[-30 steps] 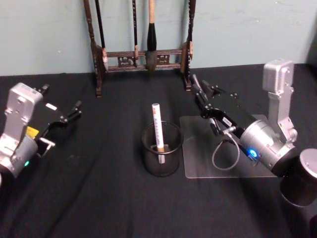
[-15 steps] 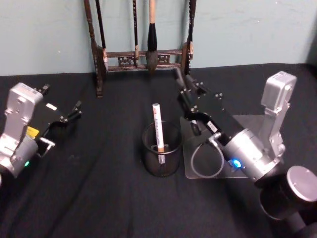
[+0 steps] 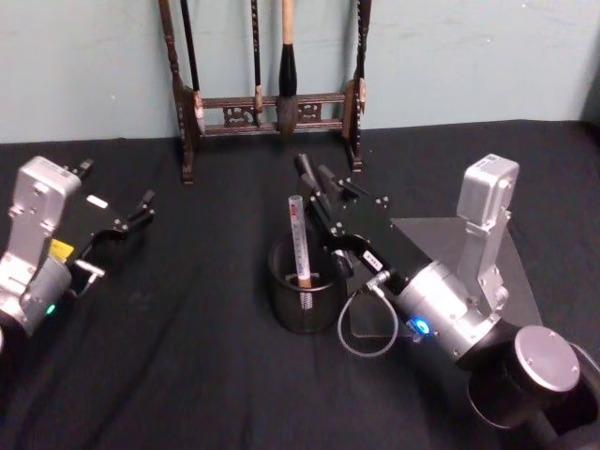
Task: Pick up the water-based marker from the table and place it into the pen holder.
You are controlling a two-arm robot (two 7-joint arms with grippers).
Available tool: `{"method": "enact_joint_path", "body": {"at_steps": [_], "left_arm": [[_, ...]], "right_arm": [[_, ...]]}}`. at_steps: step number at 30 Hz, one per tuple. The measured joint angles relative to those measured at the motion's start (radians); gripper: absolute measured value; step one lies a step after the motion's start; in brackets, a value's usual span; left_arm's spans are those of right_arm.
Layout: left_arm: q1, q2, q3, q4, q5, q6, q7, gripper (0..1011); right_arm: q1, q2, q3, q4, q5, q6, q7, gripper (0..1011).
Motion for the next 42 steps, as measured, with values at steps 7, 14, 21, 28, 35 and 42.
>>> {"method": "enact_joint_path", "body": {"at_steps": [7,14,21,28,35,42], "left_arm": [[0.0,0.0,0.0,0.0,0.0,0.0,0.0,1001],[0.0,0.0,0.0,0.0,0.0,0.0,0.0,1001],[0.0,0.0,0.0,0.0,0.0,0.0,0.0,1001],[0.0,0.0,0.0,0.0,0.0,0.0,0.0,1001],[0.0,0.0,0.0,0.0,0.0,0.0,0.0,1001],[0.0,0.0,0.0,0.0,0.0,0.0,0.0,1001]], "right_arm": [[0.011,0.004,-0.021,0.019,0.0,-0.013,-0.012,233],[0.023,0.006,-0.041,0.039,0.002,-0.037,-0.025,233],[0.031,0.004,-0.056,0.061,-0.001,-0.068,-0.034,233],[0.036,0.0,-0.064,0.08,-0.013,-0.093,-0.038,233],[0.039,-0.002,-0.069,0.088,-0.018,-0.099,-0.037,233],[0.042,-0.004,-0.074,0.094,-0.025,-0.101,-0.037,233]]}}
